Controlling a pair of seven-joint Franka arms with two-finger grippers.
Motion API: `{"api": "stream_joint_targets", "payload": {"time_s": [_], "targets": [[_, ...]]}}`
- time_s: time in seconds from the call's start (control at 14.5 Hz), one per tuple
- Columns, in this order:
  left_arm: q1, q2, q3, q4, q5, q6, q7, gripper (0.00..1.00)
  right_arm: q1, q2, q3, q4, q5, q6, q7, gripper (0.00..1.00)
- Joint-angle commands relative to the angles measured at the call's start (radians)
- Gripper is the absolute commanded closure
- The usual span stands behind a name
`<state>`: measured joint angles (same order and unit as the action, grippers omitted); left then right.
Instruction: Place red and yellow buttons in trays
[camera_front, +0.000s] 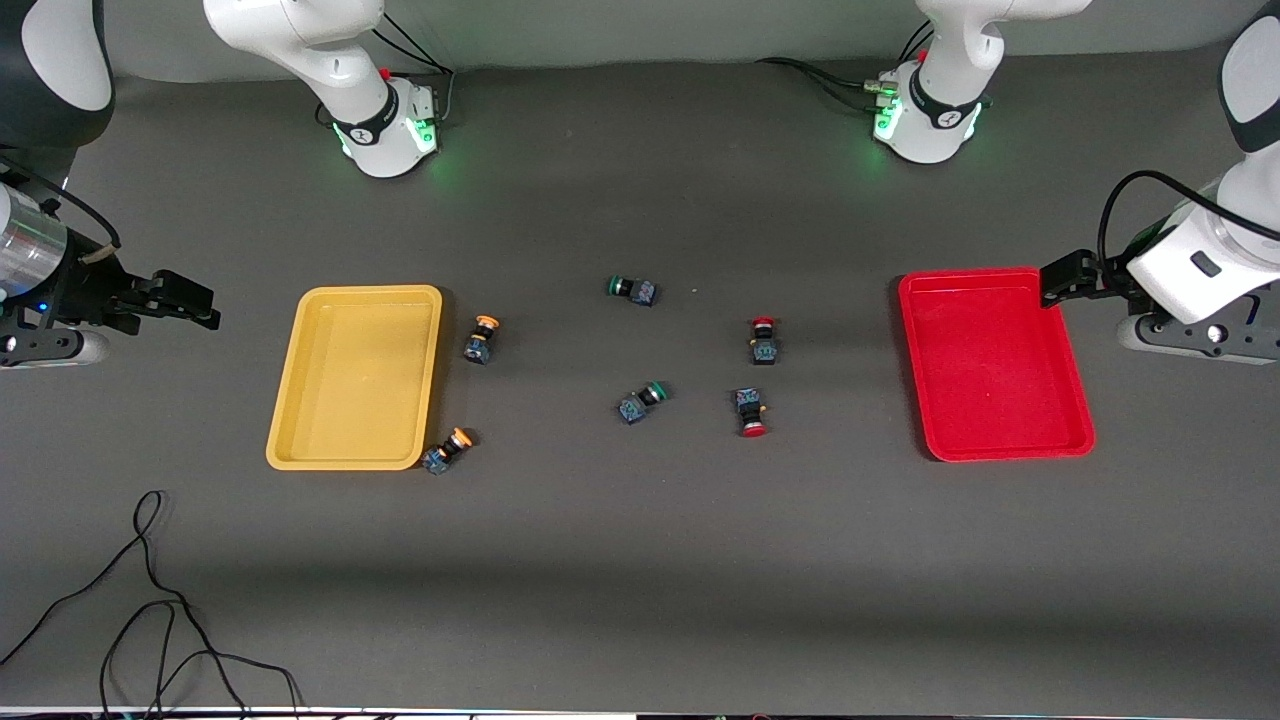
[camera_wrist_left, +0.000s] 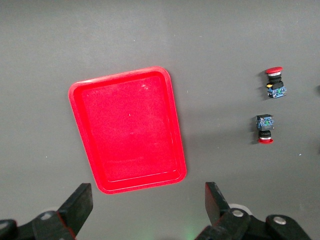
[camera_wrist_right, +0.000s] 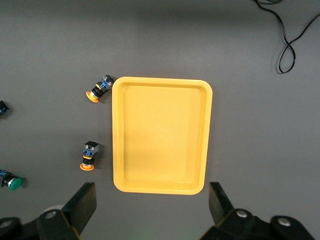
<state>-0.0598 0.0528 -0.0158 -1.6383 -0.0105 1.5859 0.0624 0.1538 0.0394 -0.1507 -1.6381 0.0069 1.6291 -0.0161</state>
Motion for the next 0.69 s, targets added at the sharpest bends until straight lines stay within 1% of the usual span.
{"api": "stream_joint_targets", "payload": {"time_s": [0.0, 0.28, 0.41, 0.48, 0.62], "targets": [[-0.018, -0.019, 0.014, -0.012, 0.012, 0.003, -0.024, 0.00, 0.010, 0.014, -0.004, 0.029, -0.012, -0.023, -0.010, 0.00], [-0.020, -0.019, 0.014, -0.012, 0.012, 0.009, -0.041, 0.00, 0.010, 0.019, -0.004, 0.026, -0.012, -0.029, -0.010, 0.00], [-0.021, -0.016, 0.013, -0.005, 0.012, 0.005, -0.041, 0.00, 0.027, 0.022, -0.003, 0.015, -0.010, -0.057, -0.011, 0.00], [-0.021, -0.011, 0.011, 0.004, 0.012, 0.000, -0.041, 0.00, 0.039, 0.036, -0.003, 0.008, -0.008, -0.055, -0.005, 0.00], [-0.021, -0.002, 0.010, -0.001, 0.009, -0.001, -0.042, 0.00, 0.078, 0.086, 0.003, 0.007, 0.013, -0.032, 0.082, 0.00]]}}
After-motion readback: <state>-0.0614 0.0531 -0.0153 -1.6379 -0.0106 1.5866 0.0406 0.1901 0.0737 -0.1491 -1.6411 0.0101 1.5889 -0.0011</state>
